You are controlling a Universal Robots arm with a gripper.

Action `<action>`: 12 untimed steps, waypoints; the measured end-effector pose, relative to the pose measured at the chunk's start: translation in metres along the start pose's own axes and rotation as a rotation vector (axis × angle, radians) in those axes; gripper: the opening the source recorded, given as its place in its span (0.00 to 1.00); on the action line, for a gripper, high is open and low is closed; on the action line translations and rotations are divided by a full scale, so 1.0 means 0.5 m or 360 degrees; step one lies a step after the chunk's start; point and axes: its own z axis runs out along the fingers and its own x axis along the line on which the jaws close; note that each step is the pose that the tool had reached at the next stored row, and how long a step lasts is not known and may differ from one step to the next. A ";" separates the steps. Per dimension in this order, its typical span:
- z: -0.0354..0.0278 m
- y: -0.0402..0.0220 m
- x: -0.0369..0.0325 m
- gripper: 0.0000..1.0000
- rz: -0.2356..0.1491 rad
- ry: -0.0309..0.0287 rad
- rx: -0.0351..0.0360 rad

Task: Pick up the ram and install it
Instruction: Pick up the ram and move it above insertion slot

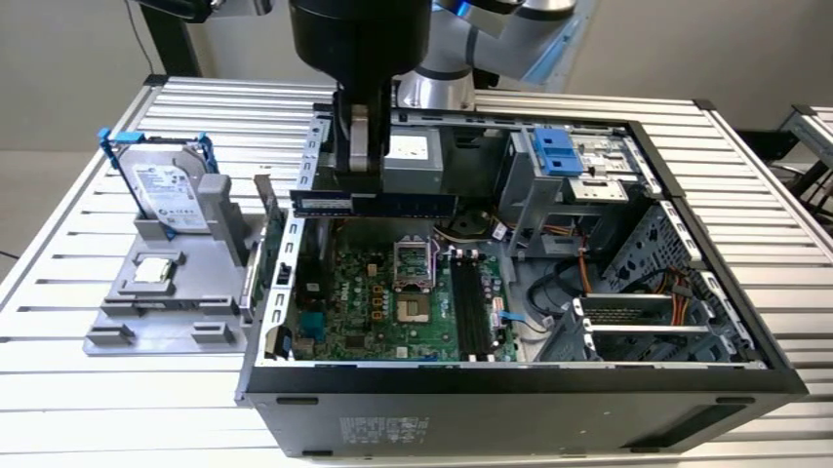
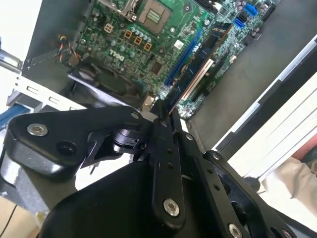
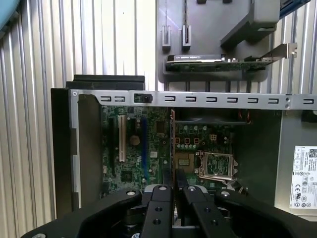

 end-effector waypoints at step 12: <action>0.000 -0.024 0.000 0.00 0.0000 0.00003 0.0000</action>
